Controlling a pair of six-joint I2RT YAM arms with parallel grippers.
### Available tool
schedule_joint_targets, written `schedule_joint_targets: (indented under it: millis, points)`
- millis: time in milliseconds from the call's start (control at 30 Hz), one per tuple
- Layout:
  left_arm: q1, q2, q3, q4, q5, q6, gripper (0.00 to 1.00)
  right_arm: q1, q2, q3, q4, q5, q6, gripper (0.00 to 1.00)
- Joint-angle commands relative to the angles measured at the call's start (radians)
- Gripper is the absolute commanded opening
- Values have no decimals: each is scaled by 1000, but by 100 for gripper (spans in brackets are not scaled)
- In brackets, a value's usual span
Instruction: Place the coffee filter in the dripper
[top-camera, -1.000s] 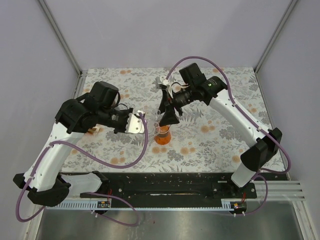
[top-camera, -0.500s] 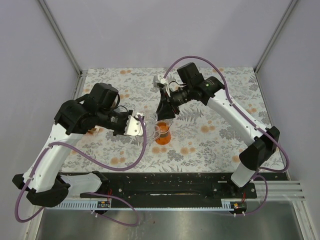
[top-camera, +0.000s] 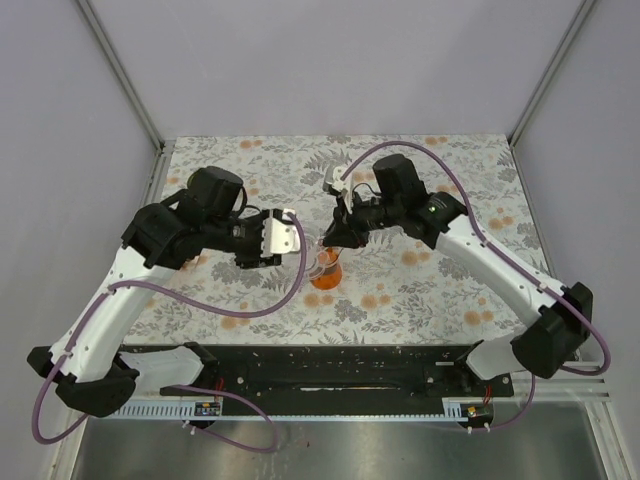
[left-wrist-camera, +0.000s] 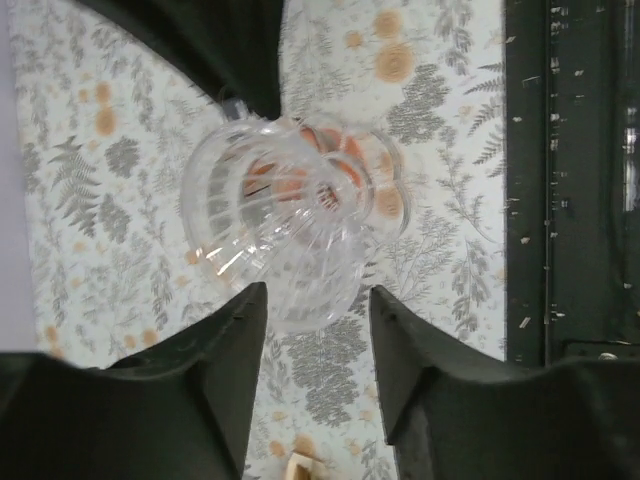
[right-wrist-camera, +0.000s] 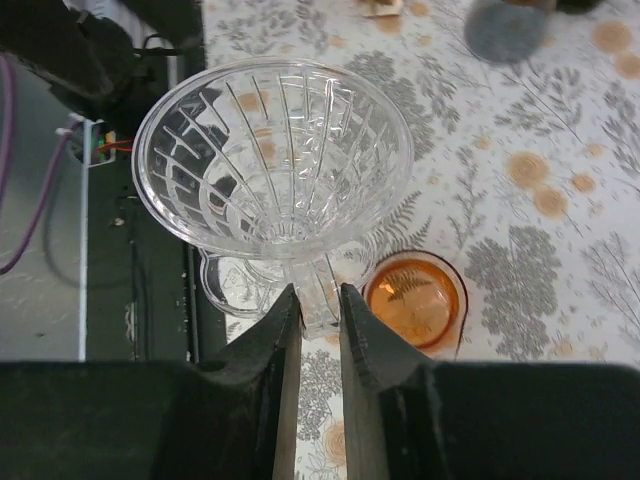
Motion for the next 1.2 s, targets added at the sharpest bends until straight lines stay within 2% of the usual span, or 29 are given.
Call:
schedule_joint_targets:
  millis: [0, 33, 200, 300, 433, 567, 967, 1167]
  points:
    - [17, -23, -1, 217, -135, -182, 59, 11, -137, -136, 297, 226, 132, 0]
    - [20, -26, 2, 228, -144, -205, 66, 9, -157, -158, 326, 256, 149, 0]
    - [42, -40, -7, 298, -182, -330, 72, 11, -212, -263, 445, 413, 235, 0]
    - [75, -56, -31, 382, -271, -462, 78, 11, -250, -387, 624, 539, 296, 0]
    - [121, -81, -103, 467, -366, -588, 83, 21, -278, -500, 814, 516, 301, 0]
    - [189, -106, -168, 511, -376, -657, 83, 26, -310, -592, 915, 508, 252, 0]
    - [262, -83, -206, 548, -305, -687, 83, 24, -352, -708, 927, 423, 247, 0]
    - [276, -93, -218, 548, -305, -677, 83, 26, -358, -762, 955, 432, 234, 0]
